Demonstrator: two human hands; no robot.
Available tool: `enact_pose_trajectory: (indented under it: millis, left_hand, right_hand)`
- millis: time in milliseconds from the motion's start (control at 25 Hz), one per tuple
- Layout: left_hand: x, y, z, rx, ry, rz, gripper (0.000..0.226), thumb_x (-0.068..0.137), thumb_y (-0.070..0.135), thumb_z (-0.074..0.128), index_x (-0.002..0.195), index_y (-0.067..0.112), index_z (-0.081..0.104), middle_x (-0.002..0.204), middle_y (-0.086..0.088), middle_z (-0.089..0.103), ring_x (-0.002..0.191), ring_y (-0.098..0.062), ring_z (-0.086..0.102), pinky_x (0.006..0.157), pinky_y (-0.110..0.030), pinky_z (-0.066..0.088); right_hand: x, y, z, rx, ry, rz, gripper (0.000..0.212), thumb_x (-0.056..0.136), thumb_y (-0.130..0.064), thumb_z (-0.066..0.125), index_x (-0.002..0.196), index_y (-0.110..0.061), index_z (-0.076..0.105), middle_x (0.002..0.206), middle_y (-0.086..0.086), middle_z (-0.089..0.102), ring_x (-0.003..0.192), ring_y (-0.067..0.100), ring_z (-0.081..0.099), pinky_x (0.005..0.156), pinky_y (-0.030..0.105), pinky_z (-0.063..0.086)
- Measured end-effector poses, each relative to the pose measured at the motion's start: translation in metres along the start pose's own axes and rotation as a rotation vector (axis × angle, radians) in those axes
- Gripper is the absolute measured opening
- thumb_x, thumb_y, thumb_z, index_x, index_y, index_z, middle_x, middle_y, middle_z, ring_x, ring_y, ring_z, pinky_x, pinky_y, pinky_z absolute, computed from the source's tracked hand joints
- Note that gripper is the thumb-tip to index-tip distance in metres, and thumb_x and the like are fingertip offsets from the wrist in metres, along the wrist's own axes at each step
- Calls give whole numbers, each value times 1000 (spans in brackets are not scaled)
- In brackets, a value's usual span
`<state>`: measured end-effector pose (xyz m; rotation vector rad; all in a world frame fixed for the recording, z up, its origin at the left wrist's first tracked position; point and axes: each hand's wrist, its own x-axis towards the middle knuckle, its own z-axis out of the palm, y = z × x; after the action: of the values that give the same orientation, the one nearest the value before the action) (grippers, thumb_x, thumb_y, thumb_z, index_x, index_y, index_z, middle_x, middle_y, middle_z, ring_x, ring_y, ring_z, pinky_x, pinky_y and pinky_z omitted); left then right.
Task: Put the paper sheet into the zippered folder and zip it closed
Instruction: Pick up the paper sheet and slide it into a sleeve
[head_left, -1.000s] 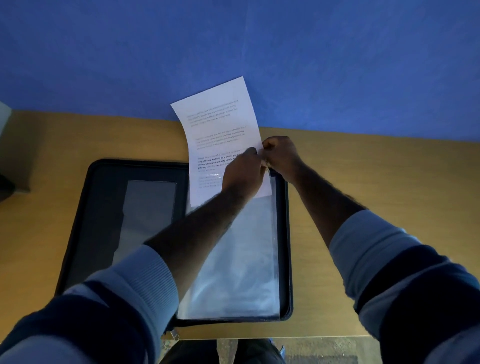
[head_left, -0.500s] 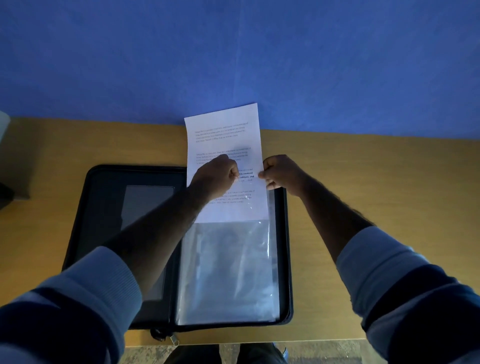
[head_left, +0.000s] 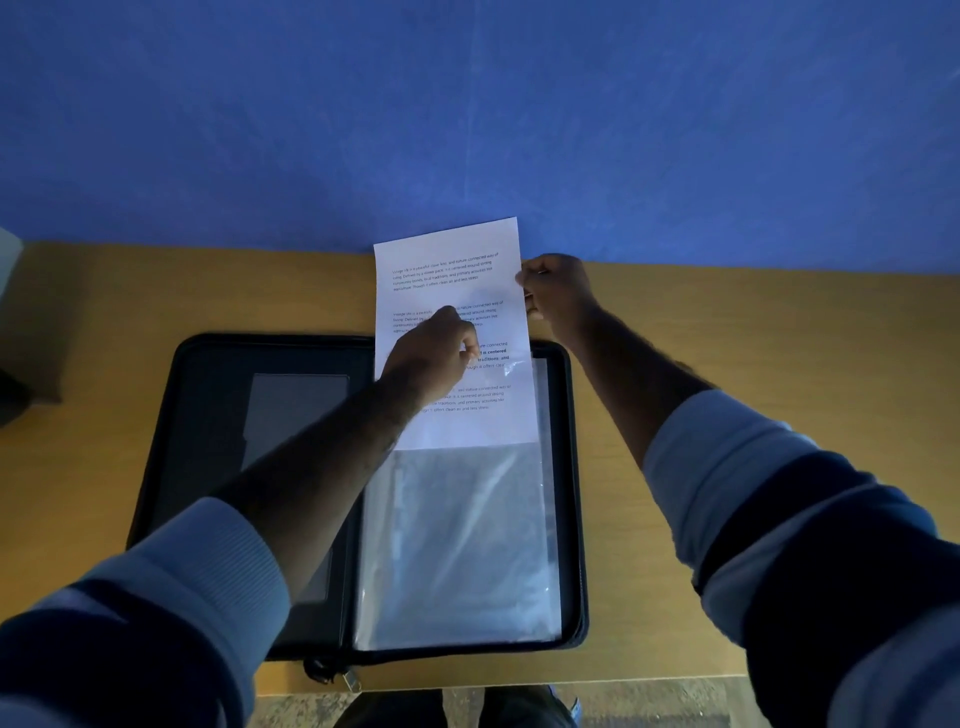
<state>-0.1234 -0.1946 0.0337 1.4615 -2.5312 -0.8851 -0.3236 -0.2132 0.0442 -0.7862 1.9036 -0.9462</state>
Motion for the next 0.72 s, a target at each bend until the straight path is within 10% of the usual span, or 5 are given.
enact_pose_trajectory:
  millis: [280, 520, 720]
  left_hand:
    - [1, 3, -6, 121, 52, 20, 4, 88, 17, 75, 91, 17, 77, 135, -7, 58, 116, -29, 62, 97, -38, 49]
    - [13, -7, -11, 108, -49, 64, 3, 89, 20, 75, 89, 23, 75, 172, -6, 12, 159, -31, 10, 127, -52, 11]
    - [25, -11, -25, 85, -182, 120, 4, 88, 23, 74, 86, 26, 72, 171, -6, 15, 158, -31, 10, 125, -50, 7]
  right_hand:
    - [-13, 20, -2, -261, 13, -66, 5, 82, -2, 70, 83, 3, 70, 76, 7, 66, 67, 17, 58, 60, 28, 47]
    - [-37, 43, -20, -148, -202, -21, 4, 88, -7, 70, 84, -8, 71, 79, 7, 69, 71, 17, 62, 67, 34, 56]
    - [-51, 43, -29, -29, -300, 13, 6, 91, -9, 68, 87, -12, 70, 80, 3, 73, 77, 18, 68, 77, 37, 62]
